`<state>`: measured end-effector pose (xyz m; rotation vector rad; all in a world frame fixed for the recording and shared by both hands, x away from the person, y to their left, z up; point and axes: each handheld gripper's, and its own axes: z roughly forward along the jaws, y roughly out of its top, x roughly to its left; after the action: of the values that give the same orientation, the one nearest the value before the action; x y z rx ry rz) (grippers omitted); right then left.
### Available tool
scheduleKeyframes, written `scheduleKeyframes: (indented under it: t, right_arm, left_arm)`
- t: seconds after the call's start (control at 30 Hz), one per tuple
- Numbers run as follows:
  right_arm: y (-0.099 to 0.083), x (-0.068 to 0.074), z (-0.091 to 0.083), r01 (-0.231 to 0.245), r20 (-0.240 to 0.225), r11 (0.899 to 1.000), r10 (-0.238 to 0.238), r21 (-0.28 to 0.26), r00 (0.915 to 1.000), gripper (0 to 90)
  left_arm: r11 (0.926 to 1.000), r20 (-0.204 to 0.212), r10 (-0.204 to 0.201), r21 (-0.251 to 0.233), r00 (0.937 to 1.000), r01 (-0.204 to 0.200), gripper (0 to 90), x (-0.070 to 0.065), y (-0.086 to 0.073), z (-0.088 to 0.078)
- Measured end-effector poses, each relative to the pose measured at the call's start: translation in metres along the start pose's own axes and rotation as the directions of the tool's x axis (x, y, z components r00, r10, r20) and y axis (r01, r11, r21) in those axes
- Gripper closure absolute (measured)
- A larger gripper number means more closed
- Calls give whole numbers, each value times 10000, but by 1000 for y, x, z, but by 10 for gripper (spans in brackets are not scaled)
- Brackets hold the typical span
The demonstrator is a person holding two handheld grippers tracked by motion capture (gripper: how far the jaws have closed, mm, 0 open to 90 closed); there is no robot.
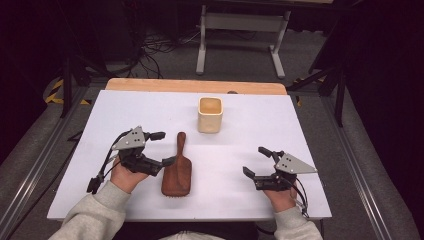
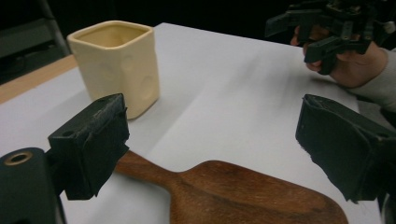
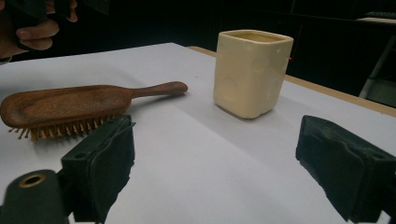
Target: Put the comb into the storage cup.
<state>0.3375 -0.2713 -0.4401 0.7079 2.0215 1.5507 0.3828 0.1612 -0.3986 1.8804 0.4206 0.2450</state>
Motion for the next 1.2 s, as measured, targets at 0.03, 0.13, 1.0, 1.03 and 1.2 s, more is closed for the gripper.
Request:
scheduleKeyframes:
  t: [0.03,0.13,1.0,1.03,1.2]
  right_arm:
    - [0,0,0,-1,-28,10000,1,14,10000,120]
    - [0,0,0,27,-40,10000,-27,-9,10000,120]
    - [0,1,0,140,-232,9999,-141,-49,9996,137]
    - [0,1,0,152,-231,9999,-153,-55,9996,137]
    - [0,1,0,146,-253,9999,-148,-64,9996,137]
  left_arm:
    - [10000,53,11,35,10000,-11,106,1,1,1]
    - [9999,356,-88,53,9993,86,118,5,5,7]
    - [9810,1261,-325,1938,9915,75,900,28,19,45]
    - [9795,1280,-292,2015,9913,28,900,28,20,46]
    - [9650,1209,89,2590,9926,-402,900,28,24,53]
